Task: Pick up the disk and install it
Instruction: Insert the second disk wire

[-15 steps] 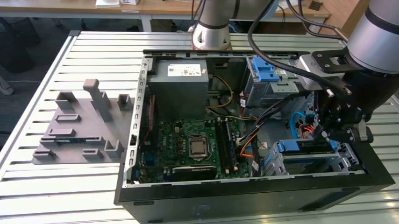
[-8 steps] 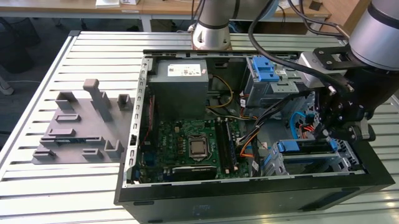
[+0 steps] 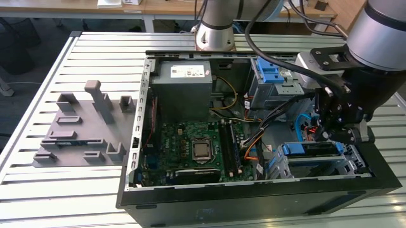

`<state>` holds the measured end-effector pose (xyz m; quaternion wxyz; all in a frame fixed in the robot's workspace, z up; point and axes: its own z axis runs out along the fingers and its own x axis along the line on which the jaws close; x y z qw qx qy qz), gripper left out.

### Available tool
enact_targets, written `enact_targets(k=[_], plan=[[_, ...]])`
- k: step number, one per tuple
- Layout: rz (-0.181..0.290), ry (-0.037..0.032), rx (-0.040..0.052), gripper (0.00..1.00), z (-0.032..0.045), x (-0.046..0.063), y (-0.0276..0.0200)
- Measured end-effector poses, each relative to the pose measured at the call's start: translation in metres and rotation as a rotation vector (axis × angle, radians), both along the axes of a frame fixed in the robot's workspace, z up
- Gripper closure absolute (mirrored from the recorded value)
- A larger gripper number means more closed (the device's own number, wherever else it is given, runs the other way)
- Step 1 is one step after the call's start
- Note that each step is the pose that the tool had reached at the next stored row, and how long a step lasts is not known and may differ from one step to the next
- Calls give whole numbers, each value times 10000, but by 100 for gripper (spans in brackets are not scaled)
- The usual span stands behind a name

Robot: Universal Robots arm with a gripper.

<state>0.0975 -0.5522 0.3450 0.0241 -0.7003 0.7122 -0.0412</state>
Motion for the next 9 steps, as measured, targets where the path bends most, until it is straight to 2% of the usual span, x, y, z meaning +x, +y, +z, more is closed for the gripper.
enact_targets(k=[4, 6, 7, 9], plan=[[2, 0, -2, 89, 4, -10, 0], [1, 26, -3, 89, 26, -10, 0], [2, 65, -1, 89, 37, -10, 1], [2, 193, -1, 89, 58, -10, 2]])
